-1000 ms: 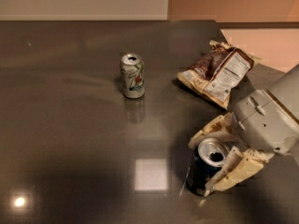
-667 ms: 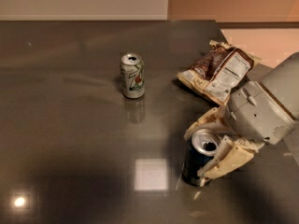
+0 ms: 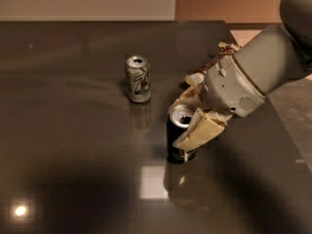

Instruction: Move pepsi can near 7up can

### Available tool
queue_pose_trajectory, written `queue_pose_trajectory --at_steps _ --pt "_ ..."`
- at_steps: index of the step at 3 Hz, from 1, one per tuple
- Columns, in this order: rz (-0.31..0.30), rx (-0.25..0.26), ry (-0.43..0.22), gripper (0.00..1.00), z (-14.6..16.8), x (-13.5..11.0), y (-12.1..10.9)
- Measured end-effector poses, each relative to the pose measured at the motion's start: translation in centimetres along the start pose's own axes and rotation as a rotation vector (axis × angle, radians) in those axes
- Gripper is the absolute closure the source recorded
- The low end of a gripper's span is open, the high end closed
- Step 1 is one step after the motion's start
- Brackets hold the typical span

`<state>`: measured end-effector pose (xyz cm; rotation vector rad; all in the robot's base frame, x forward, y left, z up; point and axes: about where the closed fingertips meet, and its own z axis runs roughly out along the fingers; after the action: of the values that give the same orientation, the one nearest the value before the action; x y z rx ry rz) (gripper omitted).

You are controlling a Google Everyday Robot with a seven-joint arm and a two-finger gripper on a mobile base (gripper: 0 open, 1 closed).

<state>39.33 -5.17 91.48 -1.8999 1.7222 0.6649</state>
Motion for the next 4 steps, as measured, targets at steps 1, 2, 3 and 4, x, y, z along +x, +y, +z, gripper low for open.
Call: queue_pose_trajectory --at_steps 1,2,3,4 --pt "0.024 0.044 -0.021 1.0 1.1 -2.1 -3.6" --pt "0.073 0.075 -0.022 1.0 2.4 -2.8 -6.9" --pt "0.128 0.125 -0.003 1.0 3.3 -2.6 -9.6" --pt "0.182 0.176 0.011 1.0 3.8 -1.8 -11.8"
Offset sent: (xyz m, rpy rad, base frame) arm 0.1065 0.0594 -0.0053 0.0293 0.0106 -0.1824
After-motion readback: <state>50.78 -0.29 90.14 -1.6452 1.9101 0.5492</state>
